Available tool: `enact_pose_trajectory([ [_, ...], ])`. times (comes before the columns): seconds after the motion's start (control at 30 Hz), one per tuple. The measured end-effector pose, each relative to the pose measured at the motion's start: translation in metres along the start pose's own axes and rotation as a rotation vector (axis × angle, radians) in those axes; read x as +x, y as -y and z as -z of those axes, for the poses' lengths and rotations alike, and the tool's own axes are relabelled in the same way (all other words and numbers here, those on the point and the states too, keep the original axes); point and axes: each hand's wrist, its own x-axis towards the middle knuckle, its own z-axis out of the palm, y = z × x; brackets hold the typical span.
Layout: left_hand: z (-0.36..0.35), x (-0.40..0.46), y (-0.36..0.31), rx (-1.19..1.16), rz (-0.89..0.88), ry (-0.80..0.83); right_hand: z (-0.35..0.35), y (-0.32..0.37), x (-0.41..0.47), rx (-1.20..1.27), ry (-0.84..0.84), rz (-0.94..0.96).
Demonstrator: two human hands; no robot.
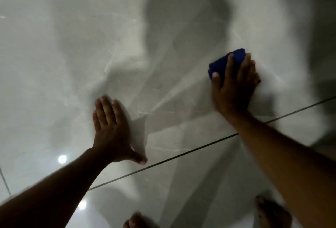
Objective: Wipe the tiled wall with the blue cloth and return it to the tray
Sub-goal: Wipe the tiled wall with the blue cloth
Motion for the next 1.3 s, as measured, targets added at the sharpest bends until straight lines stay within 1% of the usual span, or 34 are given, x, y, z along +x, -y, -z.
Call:
enact_pose_trajectory([
  [0.03, 0.000, 0.000, -0.001, 0.007, 0.004, 0.003, 0.001, 0.028, -0.009, 0.021, -0.009, -0.090],
  [0.07, 0.000, 0.000, -0.001, 0.006, 0.008, -0.002, 0.001, 0.053, -0.024, 0.057, 0.014, -0.022],
  [0.1, 0.001, 0.000, -0.002, 0.004, 0.011, -0.005, 0.002, 0.069, -0.047, 0.100, 0.074, 0.151],
  [0.17, 0.003, -0.001, -0.005, 0.003, 0.019, 0.006, 0.008, 0.069, -0.105, 0.154, 0.254, 0.661],
  [0.23, 0.005, -0.003, -0.006, 0.001, 0.039, 0.021, 0.018, 0.020, -0.131, 0.095, 0.408, 1.186],
  [0.27, 0.006, -0.004, -0.007, 0.001, 0.043, 0.026, 0.020, -0.015, -0.122, 0.061, 0.415, 1.354],
  [0.3, 0.007, -0.004, -0.007, -0.001, 0.044, 0.031, 0.023, -0.049, -0.107, 0.014, 0.410, 1.394],
  [0.33, 0.006, -0.004, -0.007, -0.003, 0.041, 0.035, 0.024, -0.081, -0.093, -0.018, 0.392, 1.309],
  [0.37, 0.006, -0.003, -0.007, -0.005, 0.039, 0.041, 0.024, -0.109, -0.083, -0.045, 0.335, 1.100],
  [0.4, 0.005, -0.004, -0.007, -0.005, 0.039, 0.043, 0.024, -0.128, -0.081, -0.061, 0.270, 0.803],
  [0.43, 0.005, -0.003, -0.006, -0.003, 0.041, 0.043, 0.024, -0.132, -0.089, -0.073, 0.206, 0.456],
  [0.5, 0.004, -0.003, -0.004, 0.007, 0.038, 0.041, 0.015, -0.100, -0.127, -0.019, 0.085, -0.233],
  [0.53, 0.003, -0.003, -0.004, 0.009, 0.036, 0.039, 0.010, -0.070, -0.144, 0.024, 0.060, -0.453],
  [0.57, 0.004, -0.003, -0.005, 0.002, 0.034, 0.034, 0.008, -0.037, -0.158, 0.062, 0.062, -0.542],
  [0.6, 0.004, -0.003, -0.005, -0.004, 0.031, 0.027, 0.008, -0.002, -0.168, 0.092, 0.082, -0.520],
  [0.63, 0.005, -0.003, -0.005, -0.008, 0.026, 0.022, 0.008, 0.028, -0.177, 0.121, 0.116, -0.426],
  [0.7, 0.006, -0.004, -0.005, -0.007, 0.011, 0.013, 0.010, 0.076, -0.187, 0.171, 0.192, -0.161],
  [0.73, 0.005, -0.003, -0.004, -0.006, 0.008, 0.009, 0.011, 0.094, -0.181, 0.213, 0.227, 0.021],
  [0.8, 0.004, -0.003, -0.002, -0.001, 0.009, 0.006, 0.007, 0.121, -0.151, 0.273, 0.256, 0.498],
  [0.83, 0.003, -0.003, -0.001, 0.002, 0.012, 0.002, 0.002, 0.128, -0.126, 0.264, 0.259, 0.758],
  [0.87, 0.003, -0.002, 0.000, 0.006, 0.017, -0.002, -0.004, 0.133, -0.097, 0.226, 0.253, 0.980],
  [0.9, 0.003, -0.002, 0.000, 0.008, 0.021, -0.006, -0.009, 0.133, -0.067, 0.181, 0.221, 1.117],
  [0.93, 0.002, -0.001, 0.000, 0.008, 0.018, -0.013, -0.013, 0.128, -0.037, 0.156, 0.175, 1.126],
  [0.97, 0.001, 0.000, 0.000, 0.008, 0.020, -0.016, -0.014, 0.117, -0.011, 0.145, 0.131, 1.005],
  [1.03, 0.001, -0.001, 0.000, 0.004, 0.023, -0.019, -0.010, 0.075, 0.021, 0.094, 0.057, 0.611],
  [1.07, 0.001, -0.001, 0.000, -0.001, 0.019, -0.022, -0.007, 0.046, 0.021, 0.047, 0.030, 0.427],
  [1.13, 0.002, -0.002, -0.002, 0.002, 0.021, -0.011, 0.001, -0.008, -0.007, -0.021, 0.021, 0.127],
  [1.17, 0.002, -0.002, -0.002, 0.006, 0.023, -0.006, 0.005, -0.024, -0.034, -0.029, 0.034, -0.006],
  [1.23, 0.003, -0.002, -0.001, 0.012, 0.025, -0.016, 0.008, -0.010, -0.097, 0.002, 0.064, -0.241],
  [1.27, 0.003, -0.003, -0.002, 0.008, 0.025, -0.020, 0.009, 0.011, -0.132, 0.011, 0.099, -0.297],
  [1.3, 0.002, -0.003, -0.003, 0.005, 0.025, -0.026, 0.012, 0.038, -0.165, 0.020, 0.151, -0.271],
])
